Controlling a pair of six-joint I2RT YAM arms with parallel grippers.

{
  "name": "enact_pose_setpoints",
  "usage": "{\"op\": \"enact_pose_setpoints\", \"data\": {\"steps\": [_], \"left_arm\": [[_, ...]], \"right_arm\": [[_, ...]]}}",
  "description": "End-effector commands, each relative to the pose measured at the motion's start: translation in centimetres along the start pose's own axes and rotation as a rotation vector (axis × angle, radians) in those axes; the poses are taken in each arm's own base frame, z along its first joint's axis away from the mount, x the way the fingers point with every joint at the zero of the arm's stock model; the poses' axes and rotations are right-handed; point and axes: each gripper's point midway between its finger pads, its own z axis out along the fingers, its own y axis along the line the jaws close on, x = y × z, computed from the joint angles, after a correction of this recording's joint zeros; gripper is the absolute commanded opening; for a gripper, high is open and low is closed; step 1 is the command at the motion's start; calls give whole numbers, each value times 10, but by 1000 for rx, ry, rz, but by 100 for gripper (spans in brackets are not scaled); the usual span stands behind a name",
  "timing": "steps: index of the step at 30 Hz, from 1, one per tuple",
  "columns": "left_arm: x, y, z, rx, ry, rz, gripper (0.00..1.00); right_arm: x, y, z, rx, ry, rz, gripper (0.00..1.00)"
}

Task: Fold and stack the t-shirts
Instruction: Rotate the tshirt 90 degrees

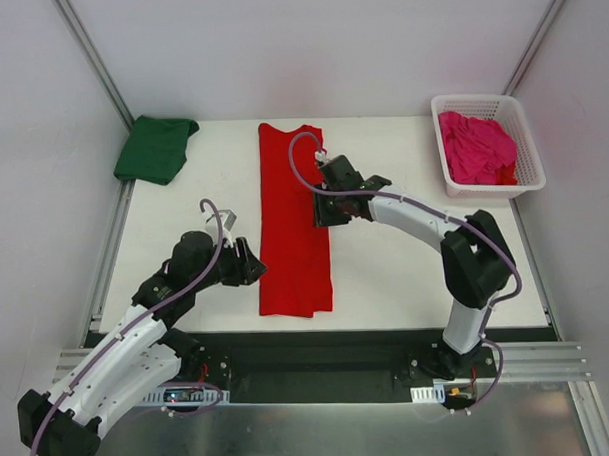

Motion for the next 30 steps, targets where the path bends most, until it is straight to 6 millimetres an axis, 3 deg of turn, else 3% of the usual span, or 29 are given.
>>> {"op": "enact_pose_setpoints", "data": {"steps": [1, 7, 8, 10, 11, 18, 30], "left_arm": [[5, -4, 6, -31, 11, 71, 45], [6, -15, 19, -119, 36, 192, 45], [15, -19, 24, -120, 73, 223, 46], [13, -25, 29, -146, 70, 258, 46], [23, -32, 34, -142, 100, 294, 46], [36, -50, 46, -169, 125, 343, 46], [44, -46, 50, -219, 138, 378, 47]], "right_arm": [[-28, 28, 4, -96, -19, -56, 37], [-40, 26, 16, -126, -5, -20, 37], [-41, 26, 16, -136, 0, -17, 37], [-45, 21, 19, -132, -1, -10, 37], [-46, 20, 19, -135, 0, -9, 37], [-42, 18, 36, -152, 40, -13, 37], [-26, 18, 59, -172, 98, -1, 37]]}}
